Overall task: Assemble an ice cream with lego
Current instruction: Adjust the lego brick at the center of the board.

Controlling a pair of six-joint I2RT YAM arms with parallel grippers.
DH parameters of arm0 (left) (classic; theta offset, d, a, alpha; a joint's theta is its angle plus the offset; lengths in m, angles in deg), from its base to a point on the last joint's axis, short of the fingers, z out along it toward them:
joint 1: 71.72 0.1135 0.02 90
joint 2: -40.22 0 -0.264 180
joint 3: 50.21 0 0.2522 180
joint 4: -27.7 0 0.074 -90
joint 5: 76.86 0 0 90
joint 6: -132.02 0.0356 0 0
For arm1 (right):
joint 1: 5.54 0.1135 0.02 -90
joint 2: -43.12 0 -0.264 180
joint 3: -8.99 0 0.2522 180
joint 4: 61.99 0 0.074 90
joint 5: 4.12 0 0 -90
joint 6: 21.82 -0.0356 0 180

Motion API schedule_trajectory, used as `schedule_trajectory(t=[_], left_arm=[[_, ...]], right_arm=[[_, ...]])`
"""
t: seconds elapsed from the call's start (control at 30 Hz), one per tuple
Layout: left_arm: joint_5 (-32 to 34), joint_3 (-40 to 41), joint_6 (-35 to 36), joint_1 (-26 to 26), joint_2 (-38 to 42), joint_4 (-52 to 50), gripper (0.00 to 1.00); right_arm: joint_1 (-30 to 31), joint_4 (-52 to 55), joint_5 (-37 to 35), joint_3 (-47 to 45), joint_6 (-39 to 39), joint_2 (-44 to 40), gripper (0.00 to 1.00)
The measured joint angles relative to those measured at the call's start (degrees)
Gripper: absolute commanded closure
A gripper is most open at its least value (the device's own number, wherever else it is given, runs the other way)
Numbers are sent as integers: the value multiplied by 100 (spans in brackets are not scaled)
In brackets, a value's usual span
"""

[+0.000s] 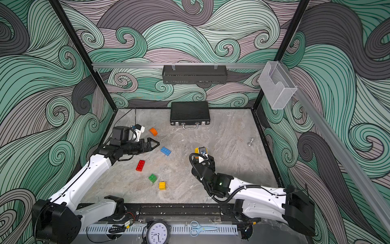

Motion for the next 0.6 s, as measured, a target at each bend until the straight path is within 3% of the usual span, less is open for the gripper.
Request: schedule_trajectory(t=[0.27, 0.6], left_arm=[[0, 0, 0, 0, 0, 0, 1], [0, 0, -2, 0, -11, 0, 1]], right_arm=[[-632, 2304, 1349, 1067, -487, 24, 86], [-1722, 3825, 3276, 1749, -529, 726, 88]])
